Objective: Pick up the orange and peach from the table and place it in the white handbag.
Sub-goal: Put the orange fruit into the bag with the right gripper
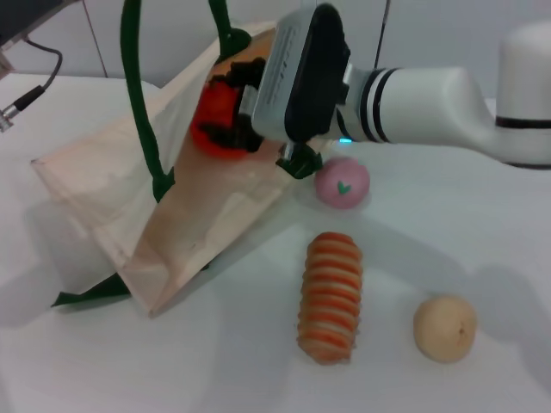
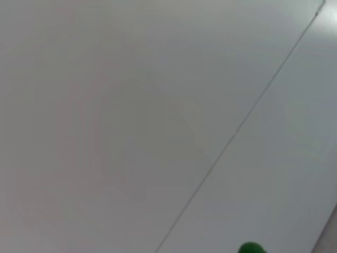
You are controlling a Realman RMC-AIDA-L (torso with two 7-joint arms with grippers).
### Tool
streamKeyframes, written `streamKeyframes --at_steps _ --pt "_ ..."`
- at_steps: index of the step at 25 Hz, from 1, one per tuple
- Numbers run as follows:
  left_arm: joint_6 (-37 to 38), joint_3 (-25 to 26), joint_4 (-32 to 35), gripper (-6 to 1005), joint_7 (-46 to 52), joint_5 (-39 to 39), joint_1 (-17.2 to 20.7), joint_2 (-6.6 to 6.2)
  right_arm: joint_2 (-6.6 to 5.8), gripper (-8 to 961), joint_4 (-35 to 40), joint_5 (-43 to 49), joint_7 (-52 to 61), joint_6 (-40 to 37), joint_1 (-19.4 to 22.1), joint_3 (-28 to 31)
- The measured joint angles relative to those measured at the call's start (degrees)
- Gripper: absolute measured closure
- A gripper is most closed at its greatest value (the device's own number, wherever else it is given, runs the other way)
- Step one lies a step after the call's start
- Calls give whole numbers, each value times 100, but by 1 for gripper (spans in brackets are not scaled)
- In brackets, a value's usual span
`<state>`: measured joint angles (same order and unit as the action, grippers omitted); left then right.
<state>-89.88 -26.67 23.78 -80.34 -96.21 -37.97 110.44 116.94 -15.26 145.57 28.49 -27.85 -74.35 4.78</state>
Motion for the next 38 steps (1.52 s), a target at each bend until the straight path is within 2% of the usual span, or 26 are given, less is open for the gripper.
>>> streamKeyframes --at_steps 7,12,16,23,28,33,38 --pt "67 107 -4 870 -37 -8 81 -34 -5 268 -87 158 -2 -98 61 -8" --pt "124 127 -5 870 -37 -12 129 -47 -5 69 -124 231 -2 -101 85 -7" --pt "234 143 -5 870 -37 -13 203 -55 -22 70 -153 244 -2 -171 209 -15" --pt "321 240 -5 870 -53 -13 351 -78 -101 72 56 379 59 -1029 656 -31" --pt "374 276 -5 870 -56 -13 425 -102 -110 74 624 380 234 -1935 1105 -10" --pt "433 276 -5 870 -59 -13 446 -119 -110 74 1694 375 1008 -3009 1510 -43" --pt "436 281 -4 871 -61 -12 448 -120 -107 73 2381 364 1637 -3457 1704 -135"
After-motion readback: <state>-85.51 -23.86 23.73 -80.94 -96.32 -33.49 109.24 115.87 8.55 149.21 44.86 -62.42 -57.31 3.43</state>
